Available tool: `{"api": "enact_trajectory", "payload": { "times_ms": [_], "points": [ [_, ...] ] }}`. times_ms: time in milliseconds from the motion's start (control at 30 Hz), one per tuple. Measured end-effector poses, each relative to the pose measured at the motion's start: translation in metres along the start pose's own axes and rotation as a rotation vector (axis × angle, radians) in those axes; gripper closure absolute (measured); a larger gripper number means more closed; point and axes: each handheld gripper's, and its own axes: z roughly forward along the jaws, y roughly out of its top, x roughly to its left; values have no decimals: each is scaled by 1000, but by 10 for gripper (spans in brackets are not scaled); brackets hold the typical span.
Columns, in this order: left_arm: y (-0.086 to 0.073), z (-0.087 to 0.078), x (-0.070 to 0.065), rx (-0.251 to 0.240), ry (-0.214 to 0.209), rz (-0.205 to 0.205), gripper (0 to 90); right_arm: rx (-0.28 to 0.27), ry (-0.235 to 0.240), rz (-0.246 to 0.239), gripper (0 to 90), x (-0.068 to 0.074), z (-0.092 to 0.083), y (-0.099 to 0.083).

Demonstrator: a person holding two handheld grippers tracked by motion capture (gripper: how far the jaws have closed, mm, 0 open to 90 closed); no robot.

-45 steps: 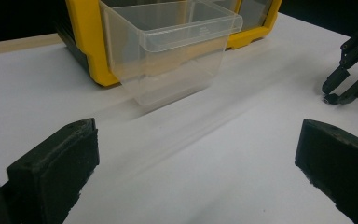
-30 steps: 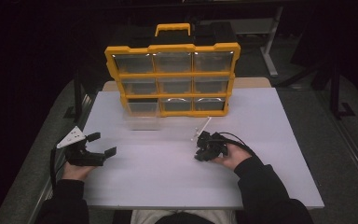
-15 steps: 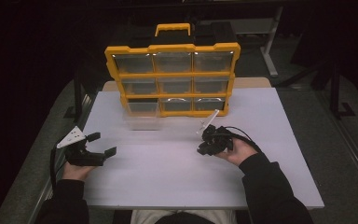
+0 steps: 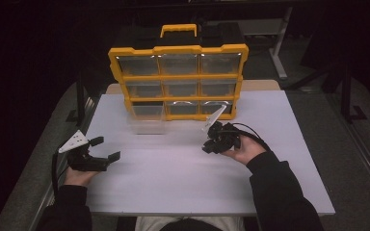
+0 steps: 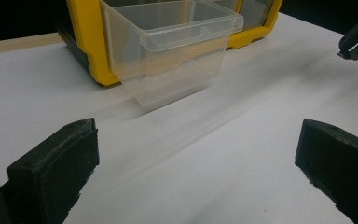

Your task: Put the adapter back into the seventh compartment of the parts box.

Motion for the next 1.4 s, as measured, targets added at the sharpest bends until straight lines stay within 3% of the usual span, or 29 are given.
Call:
{"api": "enact_trajectory", "payload": {
  "times_ms": [867,1400],
  "points": [
    [0,0,0,-1,-4,3,0,-7,-29,-57,752,-3,-24,39],
    [0,0,0,-1,-4,2,0,-24,-52,-66,752,-9,-41,61]
  ]
}}
